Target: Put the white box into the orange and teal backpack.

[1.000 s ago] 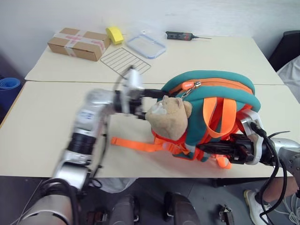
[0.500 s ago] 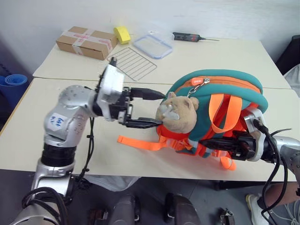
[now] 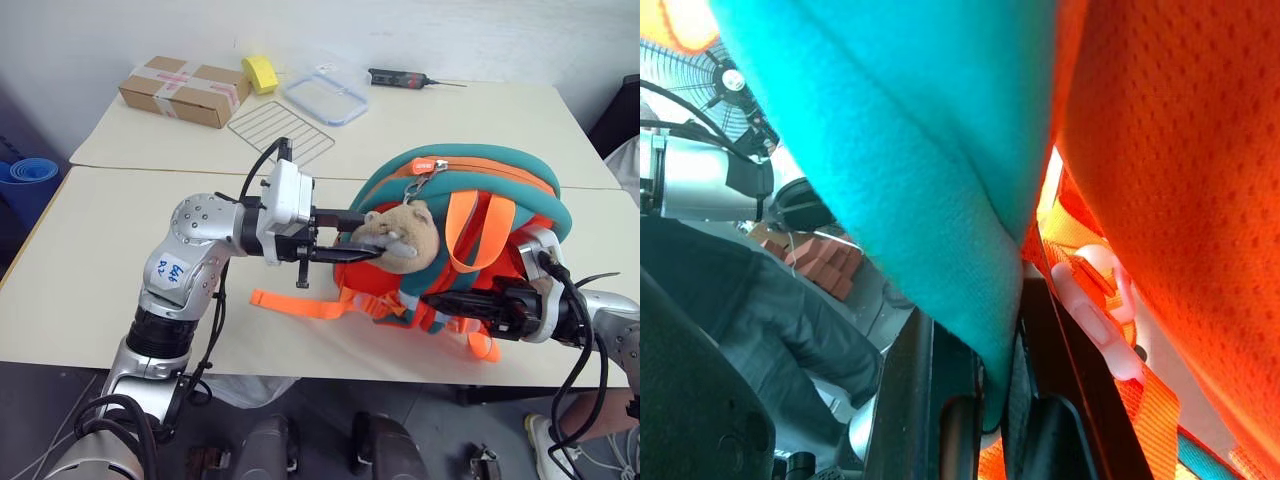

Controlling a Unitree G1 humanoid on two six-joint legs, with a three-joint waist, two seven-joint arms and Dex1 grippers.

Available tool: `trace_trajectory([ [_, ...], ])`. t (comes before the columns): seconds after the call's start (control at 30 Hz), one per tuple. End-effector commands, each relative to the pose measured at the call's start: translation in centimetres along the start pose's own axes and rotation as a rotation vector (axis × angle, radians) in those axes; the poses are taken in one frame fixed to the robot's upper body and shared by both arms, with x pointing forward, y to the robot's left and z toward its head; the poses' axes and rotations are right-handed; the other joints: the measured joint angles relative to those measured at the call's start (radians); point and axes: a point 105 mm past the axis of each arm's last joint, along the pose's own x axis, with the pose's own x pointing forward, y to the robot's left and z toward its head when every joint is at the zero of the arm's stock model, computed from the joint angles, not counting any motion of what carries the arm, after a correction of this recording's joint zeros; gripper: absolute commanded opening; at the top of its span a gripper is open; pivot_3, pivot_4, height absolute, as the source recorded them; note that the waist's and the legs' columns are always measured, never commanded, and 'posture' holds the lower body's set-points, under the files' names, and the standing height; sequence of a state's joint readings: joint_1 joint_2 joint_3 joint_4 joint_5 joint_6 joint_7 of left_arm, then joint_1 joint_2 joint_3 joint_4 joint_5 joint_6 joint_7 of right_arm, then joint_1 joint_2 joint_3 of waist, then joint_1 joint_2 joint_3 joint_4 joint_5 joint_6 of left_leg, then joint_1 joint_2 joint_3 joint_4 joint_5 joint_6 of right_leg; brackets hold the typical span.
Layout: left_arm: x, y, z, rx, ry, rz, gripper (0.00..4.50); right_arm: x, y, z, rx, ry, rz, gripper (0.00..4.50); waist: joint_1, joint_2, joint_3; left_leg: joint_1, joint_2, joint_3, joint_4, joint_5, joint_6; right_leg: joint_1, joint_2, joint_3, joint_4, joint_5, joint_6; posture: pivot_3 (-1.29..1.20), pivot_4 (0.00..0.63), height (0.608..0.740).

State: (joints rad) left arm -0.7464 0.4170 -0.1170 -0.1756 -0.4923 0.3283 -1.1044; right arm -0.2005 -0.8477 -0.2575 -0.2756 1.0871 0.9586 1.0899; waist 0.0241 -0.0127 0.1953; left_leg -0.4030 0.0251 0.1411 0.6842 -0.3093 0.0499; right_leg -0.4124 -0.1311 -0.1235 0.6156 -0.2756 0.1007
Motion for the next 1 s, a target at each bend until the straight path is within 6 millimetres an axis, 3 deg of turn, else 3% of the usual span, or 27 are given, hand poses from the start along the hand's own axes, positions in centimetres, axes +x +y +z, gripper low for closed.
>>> trace_trajectory([
  [0.03, -3.6, 2.6, 1.1, 0.024, 0.028, 0.134, 0.50, -0.4, 0.7, 0.9, -0.056, -0.055, -0.012, 0.00, 0.000, 0.000, 0.000, 0.000, 0.000, 0.000, 0.000, 0.000, 0.000, 0.000, 0.000, 0.000, 0.000, 0.000, 0.000, 0.00, 0.150, 0.740],
  [0.23, -10.2, 6.1, 0.4, 0.082, 0.190, 0.357, 0.40, -1.4, 0.9, 1.0, -0.050, -0.120, -0.071, 0.00, -0.004, 0.000, 0.000, 0.000, 0.001, 0.001, 0.000, 0.000, -0.001, -0.001, 0.001, -0.004, 0.001, 0.000, 0.000, 0.00, 0.150, 0.740],
  [0.37, -13.6, 5.8, -4.2, 0.132, 0.504, 0.366, 0.40, -1.9, 1.0, 0.1, -0.035, -0.134, -0.112, 0.00, -0.001, 0.000, 0.000, 0.000, 0.001, 0.001, 0.000, 0.000, -0.001, -0.001, 0.001, -0.004, 0.001, 0.000, 0.000, 0.00, 0.150, 0.740],
  [0.53, -12.6, 3.6, -7.5, 0.079, 0.528, 0.273, 0.40, -2.2, 0.9, -0.8, -0.012, -0.154, -0.148, 0.00, -0.001, 0.000, 0.000, 0.000, 0.001, 0.002, 0.000, -0.001, 0.000, -0.001, 0.000, -0.004, 0.001, 0.000, 0.000, 0.00, 0.150, 0.740],
  [0.67, -9.2, 0.3, -10.9, -0.036, 0.464, 0.154, 0.40, -2.4, 0.6, -1.9, 0.026, -0.176, -0.183, 0.00, 0.000, 0.000, 0.000, 0.001, 0.001, 0.002, 0.000, -0.001, 0.000, -0.001, -0.001, -0.004, 0.001, 0.000, 0.000, 0.00, 0.150, 0.740],
  [0.8, -7.9, -1.0, -11.9, -0.125, 0.398, 0.151, 0.40, -2.6, 0.3, -2.8, 0.037, -0.195, -0.221, 0.00, -0.001, 0.000, 0.000, 0.000, 0.001, 0.002, 0.000, -0.001, 0.000, -0.001, -0.001, -0.004, 0.001, 0.000, 0.000, 0.00, 0.150, 0.740],
  [0.9, -8.1, -1.5, -12.1, -0.181, 0.377, 0.169, 0.40, -2.8, -0.2, -3.2, 0.006, -0.211, -0.270, 0.00, -0.001, 0.000, 0.000, 0.001, 0.001, 0.002, 0.000, -0.001, 0.000, -0.001, -0.001, -0.004, 0.001, 0.000, 0.000, 0.00, 0.150, 0.740],
  [1.0, -9.2, -1.9, -11.6, -0.311, 0.328, 0.264, 0.40, -2.7, -2.2, -3.2, -0.163, -0.211, -0.425, 0.00, -0.002, 0.001, -0.001, 0.001, 0.001, 0.002, 0.000, -0.001, 0.000, -0.001, -0.002, -0.003, 0.002, 0.000, 0.000, 0.00, 0.150, 0.740],
])
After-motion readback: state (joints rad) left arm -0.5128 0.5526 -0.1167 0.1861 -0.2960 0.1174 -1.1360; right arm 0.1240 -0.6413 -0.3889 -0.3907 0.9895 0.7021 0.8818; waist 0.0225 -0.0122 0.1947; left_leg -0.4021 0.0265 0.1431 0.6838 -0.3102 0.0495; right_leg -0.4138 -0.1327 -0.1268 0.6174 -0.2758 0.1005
